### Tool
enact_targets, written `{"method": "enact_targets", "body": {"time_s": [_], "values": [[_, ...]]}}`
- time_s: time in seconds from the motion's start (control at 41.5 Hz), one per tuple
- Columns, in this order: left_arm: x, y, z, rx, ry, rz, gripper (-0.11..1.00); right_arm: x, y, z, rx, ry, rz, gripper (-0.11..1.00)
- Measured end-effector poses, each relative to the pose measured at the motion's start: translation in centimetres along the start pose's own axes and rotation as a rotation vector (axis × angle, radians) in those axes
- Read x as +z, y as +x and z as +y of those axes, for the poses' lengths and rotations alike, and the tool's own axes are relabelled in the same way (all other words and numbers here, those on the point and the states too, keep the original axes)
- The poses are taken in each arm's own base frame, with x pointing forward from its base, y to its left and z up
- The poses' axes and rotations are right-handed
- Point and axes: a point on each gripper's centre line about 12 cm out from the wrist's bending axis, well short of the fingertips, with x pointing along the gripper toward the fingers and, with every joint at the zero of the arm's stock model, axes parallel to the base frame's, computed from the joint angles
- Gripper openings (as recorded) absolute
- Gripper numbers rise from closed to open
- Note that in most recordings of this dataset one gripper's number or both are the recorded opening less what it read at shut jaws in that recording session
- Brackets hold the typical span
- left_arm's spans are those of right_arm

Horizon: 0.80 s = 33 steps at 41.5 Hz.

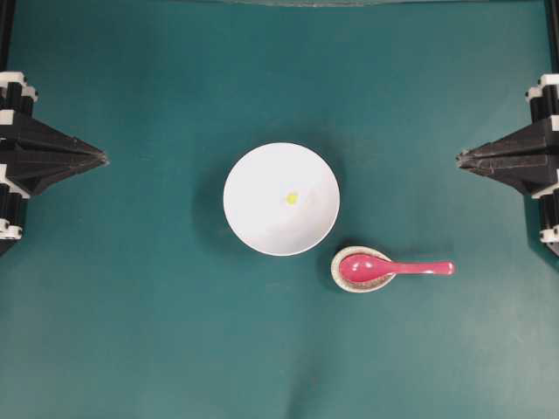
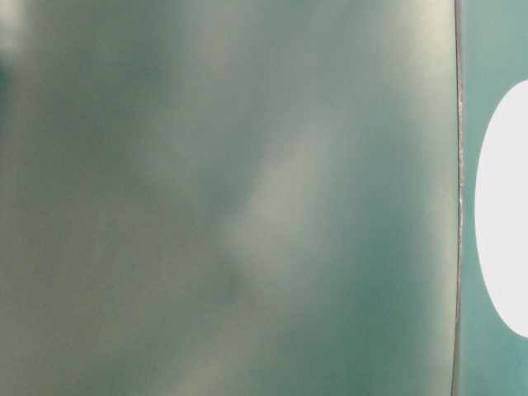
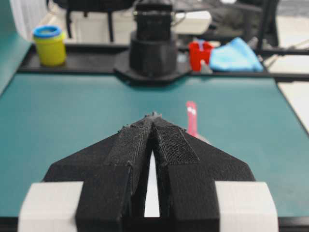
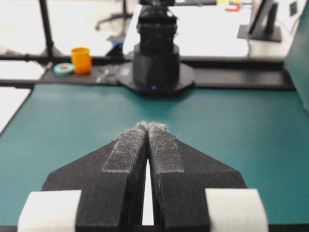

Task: Scoop the yellow hexagonal prism block from the bowl with a spoon using the right arm.
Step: 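Move the right gripper toward the pink spoon on the spoon rest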

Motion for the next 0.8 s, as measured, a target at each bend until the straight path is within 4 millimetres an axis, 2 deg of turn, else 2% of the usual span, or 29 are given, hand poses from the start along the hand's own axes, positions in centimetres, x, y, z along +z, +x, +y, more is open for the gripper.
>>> {"method": "enact_targets", "body": {"time_s": [0.024, 0.048, 0.313, 0.434, 0.578, 0.627, 0.723, 0.795], "values": [[0.03, -0.02, 0.0, 0.0, 0.0, -0.002, 0.0, -0.03, 0.02, 0.03, 0.001, 0.002, 0.002, 0.0], [-0.09, -0.04, 0.06, 0.003, 0.0, 0.018, 0.08, -0.07, 0.02, 0.0, 0.0, 0.002, 0.005, 0.0], [-0.16, -0.52, 0.29, 0.015, 0.001, 0.06, 0.06, -0.31, 0.32, 0.0, 0.0, 0.008, 0.061, 0.02], [-0.15, -0.57, 0.32, 0.016, 0.001, 0.061, 0.06, -0.37, 0.32, -0.03, -0.002, 0.008, 0.066, 0.16], [-0.05, -0.55, 0.29, 0.015, 0.002, 0.057, 0.06, -0.52, 0.41, -0.03, -0.002, 0.009, 0.074, 0.46], [-0.12, -0.56, 0.29, 0.015, 0.002, 0.058, 0.06, -0.62, 0.47, -0.03, -0.002, 0.008, 0.078, 0.53], [-0.06, -0.58, 0.29, 0.015, 0.002, 0.058, 0.06, -0.8, 0.61, -0.03, -0.002, 0.011, 0.086, 0.61], [-0.09, -0.55, 0.32, 0.016, 0.001, 0.06, 0.06, -0.93, 0.7, -0.03, -0.002, 0.011, 0.092, 0.61]]}}
